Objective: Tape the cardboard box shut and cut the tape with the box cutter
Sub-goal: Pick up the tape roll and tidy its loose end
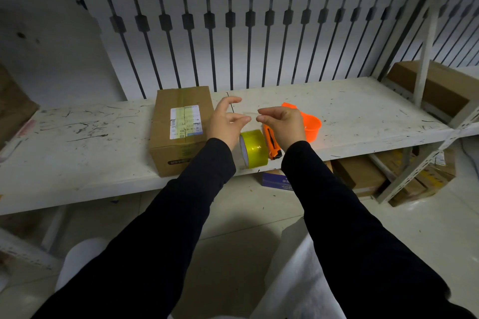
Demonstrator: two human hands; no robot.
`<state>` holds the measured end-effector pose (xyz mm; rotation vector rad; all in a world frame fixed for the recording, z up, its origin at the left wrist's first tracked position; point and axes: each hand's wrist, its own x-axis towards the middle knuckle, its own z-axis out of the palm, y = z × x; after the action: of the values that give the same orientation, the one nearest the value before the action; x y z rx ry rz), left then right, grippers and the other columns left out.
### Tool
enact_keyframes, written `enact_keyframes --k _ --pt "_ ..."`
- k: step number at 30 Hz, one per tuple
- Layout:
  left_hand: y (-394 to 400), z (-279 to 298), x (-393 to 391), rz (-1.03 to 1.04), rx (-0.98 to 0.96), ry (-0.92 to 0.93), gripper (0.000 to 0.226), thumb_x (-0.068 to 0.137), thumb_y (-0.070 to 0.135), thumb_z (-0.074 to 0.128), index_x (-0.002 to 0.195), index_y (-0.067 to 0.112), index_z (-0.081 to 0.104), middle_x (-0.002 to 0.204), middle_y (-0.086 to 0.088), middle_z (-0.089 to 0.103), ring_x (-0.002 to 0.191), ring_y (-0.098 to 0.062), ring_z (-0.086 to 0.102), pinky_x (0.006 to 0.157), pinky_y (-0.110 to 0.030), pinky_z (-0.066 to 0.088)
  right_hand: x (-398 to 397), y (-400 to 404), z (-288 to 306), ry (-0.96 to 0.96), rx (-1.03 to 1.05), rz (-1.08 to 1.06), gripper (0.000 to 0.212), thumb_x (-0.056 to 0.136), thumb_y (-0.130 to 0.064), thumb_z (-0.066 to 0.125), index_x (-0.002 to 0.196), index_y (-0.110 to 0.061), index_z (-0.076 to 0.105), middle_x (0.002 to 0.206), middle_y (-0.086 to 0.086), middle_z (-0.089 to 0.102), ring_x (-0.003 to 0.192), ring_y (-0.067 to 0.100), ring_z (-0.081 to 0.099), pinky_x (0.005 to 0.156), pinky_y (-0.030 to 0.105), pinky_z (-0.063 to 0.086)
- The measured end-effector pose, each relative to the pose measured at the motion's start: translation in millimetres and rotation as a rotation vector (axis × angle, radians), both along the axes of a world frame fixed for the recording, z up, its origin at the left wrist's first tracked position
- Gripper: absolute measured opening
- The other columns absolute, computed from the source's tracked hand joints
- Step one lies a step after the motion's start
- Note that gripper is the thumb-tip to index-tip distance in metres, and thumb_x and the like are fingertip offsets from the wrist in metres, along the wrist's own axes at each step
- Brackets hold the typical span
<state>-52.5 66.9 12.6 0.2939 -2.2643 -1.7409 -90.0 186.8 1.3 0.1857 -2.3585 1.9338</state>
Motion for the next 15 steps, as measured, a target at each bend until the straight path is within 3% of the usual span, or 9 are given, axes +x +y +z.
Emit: enact_keyframes --k 3,9,15 --pt "-1.7 -2.4 -1.5 -0.002 -0.065 -0.041 0.033 0.087 0.017 0.063 0.12 0.016 0.06 0.114 -0.009 0.07 0.108 -0.022 0.062 0.086 -0.023 0.04 -0.5 -0.1 -1.4 0.01 0.029 -0.008 0.022 0.083 -0.009 0.066 0.104 -0.003 0.07 0.103 0.009 0.071 0.092 0.012 0.061 0.082 0.016 0.044" --pt "-2.5 -2.8 -4.1 0.075 -0.099 -0.071 0.022 0.085 0.02 0.066 0.103 0.008 0.068 0.109 -0.01 0.071 0.103 -0.022 0.064 0.083 -0.023 0.044 -0.4 -2.5 -3.8 0.046 0.091 0.001 0.015 0.084 -0.009 0.065 0.095 -0.002 0.071 0.085 0.0 0.066 0.074 -0.001 0.057 0.064 0.001 0.043" --pt "-3.7 -6.1 -4.1 0.127 -0.151 -0.072 0.014 0.083 0.021 0.068 0.092 0.01 0.07 0.106 -0.008 0.071 0.102 -0.023 0.063 0.082 -0.027 0.045 -1.2 -6.2 -3.7 0.042 0.24 0.027 0.011 0.087 -0.013 0.061 0.09 -0.007 0.069 0.082 0.0 0.065 0.08 0.011 0.058 0.074 0.018 0.044"
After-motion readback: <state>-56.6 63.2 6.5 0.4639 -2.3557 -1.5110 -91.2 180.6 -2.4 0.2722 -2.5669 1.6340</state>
